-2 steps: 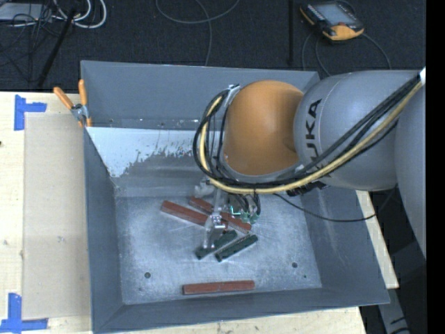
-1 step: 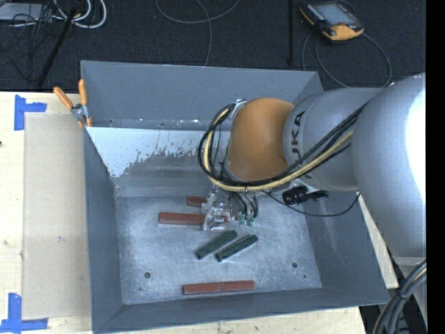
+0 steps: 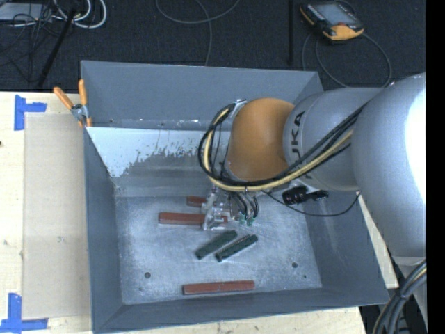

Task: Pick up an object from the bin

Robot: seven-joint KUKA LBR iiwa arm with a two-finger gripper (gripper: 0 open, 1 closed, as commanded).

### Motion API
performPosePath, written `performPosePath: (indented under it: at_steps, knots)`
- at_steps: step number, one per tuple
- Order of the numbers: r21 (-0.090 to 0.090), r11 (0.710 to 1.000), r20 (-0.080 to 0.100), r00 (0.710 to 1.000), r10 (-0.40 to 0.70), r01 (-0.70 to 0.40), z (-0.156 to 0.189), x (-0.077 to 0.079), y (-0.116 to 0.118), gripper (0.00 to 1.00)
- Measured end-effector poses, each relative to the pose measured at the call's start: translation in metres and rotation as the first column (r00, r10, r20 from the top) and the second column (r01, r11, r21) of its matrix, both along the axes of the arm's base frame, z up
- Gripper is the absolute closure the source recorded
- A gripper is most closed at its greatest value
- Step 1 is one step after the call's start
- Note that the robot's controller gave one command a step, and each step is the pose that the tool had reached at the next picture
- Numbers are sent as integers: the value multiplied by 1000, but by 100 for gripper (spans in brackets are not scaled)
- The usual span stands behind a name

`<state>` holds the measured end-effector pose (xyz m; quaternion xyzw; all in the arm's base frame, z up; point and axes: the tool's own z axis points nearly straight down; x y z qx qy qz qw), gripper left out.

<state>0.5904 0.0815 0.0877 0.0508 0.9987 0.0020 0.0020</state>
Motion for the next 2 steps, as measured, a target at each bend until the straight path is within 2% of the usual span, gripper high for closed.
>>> performPosePath:
  at_steps: [1, 2]
  knots:
    - [-4, 1000, -11, 1000, -27, 27, 52, -5, 6, 100]
    - [-5, 1000, -7, 1000, -11, 11, 121, 1, 7, 100]
